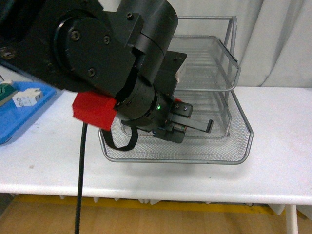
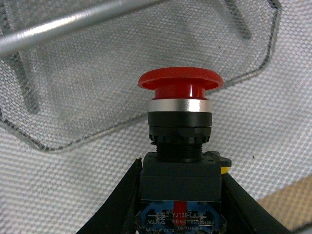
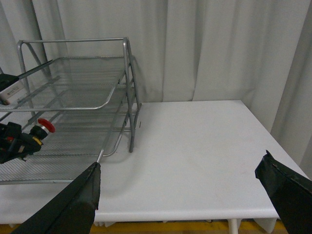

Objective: Place button on rack with both arms

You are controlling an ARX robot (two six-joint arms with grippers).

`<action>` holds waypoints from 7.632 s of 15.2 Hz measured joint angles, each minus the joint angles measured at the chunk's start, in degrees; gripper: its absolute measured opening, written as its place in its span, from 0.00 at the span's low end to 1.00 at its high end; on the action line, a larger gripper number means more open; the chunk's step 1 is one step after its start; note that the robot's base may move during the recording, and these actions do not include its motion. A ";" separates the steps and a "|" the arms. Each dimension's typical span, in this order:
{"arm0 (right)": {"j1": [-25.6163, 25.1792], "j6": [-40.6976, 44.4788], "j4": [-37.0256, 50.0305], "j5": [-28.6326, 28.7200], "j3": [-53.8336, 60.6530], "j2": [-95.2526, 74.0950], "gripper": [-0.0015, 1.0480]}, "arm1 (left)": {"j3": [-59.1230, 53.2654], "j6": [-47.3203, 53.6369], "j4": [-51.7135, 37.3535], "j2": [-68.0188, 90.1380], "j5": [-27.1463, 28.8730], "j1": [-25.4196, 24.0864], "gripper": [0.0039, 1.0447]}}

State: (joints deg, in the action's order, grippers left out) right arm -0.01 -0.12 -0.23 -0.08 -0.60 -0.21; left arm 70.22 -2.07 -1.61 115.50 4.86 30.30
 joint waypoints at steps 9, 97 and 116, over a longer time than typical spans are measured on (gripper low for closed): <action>0.00 -0.02 0.00 0.02 0.00 0.00 0.94 | 17.55 -3.93 9.75 10.29 -0.33 -1.95 0.62; 29.22 -17.00 -2.21 3.04 -61.26 -113.98 0.02 | -69.68 1.44 1.81 -114.99 -4.85 -30.14 0.94; 18.56 -11.52 -4.48 2.27 -84.76 -128.02 0.02 | -69.68 1.44 1.81 -114.99 -4.85 -30.14 0.94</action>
State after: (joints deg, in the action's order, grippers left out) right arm 18.55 -11.64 -4.71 2.20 -85.36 -128.22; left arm 0.54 -0.62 0.21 0.51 0.01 0.16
